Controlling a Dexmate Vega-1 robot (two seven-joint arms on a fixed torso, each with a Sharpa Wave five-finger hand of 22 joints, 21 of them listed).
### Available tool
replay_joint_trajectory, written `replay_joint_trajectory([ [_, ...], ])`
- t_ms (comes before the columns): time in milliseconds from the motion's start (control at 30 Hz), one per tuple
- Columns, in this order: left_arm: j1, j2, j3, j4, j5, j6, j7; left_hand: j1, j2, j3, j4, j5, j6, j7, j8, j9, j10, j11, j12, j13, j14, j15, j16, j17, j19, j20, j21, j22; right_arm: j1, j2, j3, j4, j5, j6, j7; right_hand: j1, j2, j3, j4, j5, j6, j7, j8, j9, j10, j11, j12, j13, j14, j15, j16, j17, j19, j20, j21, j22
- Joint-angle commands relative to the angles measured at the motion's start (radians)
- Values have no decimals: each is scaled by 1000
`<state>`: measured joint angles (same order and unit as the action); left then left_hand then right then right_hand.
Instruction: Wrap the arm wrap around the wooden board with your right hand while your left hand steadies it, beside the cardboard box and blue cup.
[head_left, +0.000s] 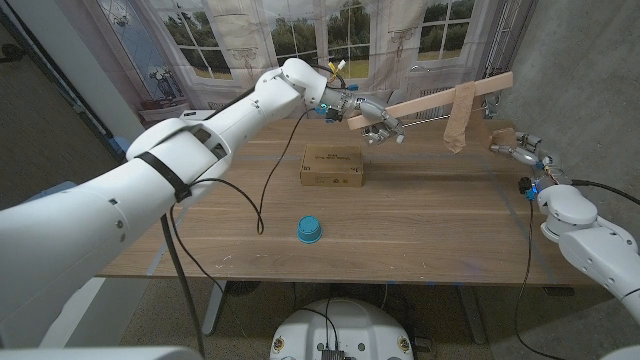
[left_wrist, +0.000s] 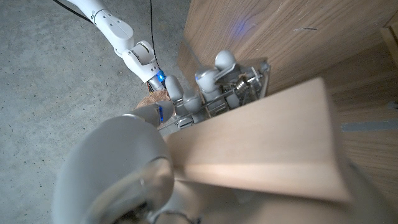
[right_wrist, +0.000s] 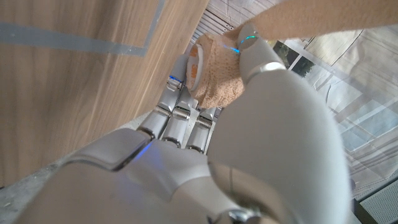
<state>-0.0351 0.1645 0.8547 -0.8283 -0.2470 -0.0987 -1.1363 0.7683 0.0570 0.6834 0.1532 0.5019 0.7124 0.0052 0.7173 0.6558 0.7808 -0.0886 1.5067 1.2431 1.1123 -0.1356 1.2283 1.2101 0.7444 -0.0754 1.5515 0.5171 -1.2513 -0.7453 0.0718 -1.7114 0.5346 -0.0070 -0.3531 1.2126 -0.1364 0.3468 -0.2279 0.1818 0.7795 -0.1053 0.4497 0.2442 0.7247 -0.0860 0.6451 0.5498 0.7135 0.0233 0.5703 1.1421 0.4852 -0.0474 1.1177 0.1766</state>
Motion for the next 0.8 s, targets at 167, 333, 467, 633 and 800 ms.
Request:
replay_joint_trajectory([
  [167, 8, 1, -4, -18, 6, 18, 26, 5, 7, -2, 0, 0, 6, -4, 1, 6, 12, -9, 69, 3, 76, -70, 7, 6, 5, -89, 7, 6, -40, -19, -40, -10, -22, 6, 14, 178, 183, 67, 58, 7, 243, 112, -2, 1, 247, 64, 2, 7, 421, -252, -3, 5, -6, -6, 6, 3],
  [333, 21, 21, -4, -67, 13, 46, 55, 5, 8, -2, 0, 0, 7, -4, 0, 4, 13, -9, 69, 3, 77, -70, 7, 6, 7, -91, 6, 4, -58, -22, -40, -17, -23, 7, 14, 179, 183, 69, 58, 6, 244, 112, -4, 1, 247, 64, 1, 8, 422, -252, -4, 7, -6, -7, 7, 3],
  [467, 24, 35, 3, -101, 25, 66, 76, 5, 8, -2, 0, 0, 5, -3, 1, 6, 13, -11, 70, 3, 78, -70, 8, 7, 8, -91, 6, 5, -70, -25, -40, -19, -23, 12, 20, 179, 182, 70, 58, 6, 245, 113, -5, 1, 248, 66, 0, 9, 422, -252, -5, 8, -7, -7, 9, 3],
  [633, 23, 42, 13, -122, 37, 81, 95, 6, 9, -2, 0, 0, 8, -4, 1, 5, 14, -11, 70, 3, 79, -71, 10, 9, 8, -92, 7, 5, -92, -28, -36, -32, -24, 17, 20, 179, 181, 72, 58, 6, 246, 114, -7, 1, 248, 65, 0, 12, 423, -252, -6, 10, -8, -6, 10, 2],
  [800, 22, 54, 25, -151, 55, 103, 120, 6, 10, -2, 0, -1, 7, -4, 0, 5, 13, -8, 69, 4, 78, -71, 11, 10, 9, -92, 6, 5, -125, -39, -25, -63, -38, 10, 0, 179, 181, 74, 59, 6, 246, 115, -9, 2, 249, 65, -2, 12, 424, -252, -7, 12, -8, -6, 11, 2],
])
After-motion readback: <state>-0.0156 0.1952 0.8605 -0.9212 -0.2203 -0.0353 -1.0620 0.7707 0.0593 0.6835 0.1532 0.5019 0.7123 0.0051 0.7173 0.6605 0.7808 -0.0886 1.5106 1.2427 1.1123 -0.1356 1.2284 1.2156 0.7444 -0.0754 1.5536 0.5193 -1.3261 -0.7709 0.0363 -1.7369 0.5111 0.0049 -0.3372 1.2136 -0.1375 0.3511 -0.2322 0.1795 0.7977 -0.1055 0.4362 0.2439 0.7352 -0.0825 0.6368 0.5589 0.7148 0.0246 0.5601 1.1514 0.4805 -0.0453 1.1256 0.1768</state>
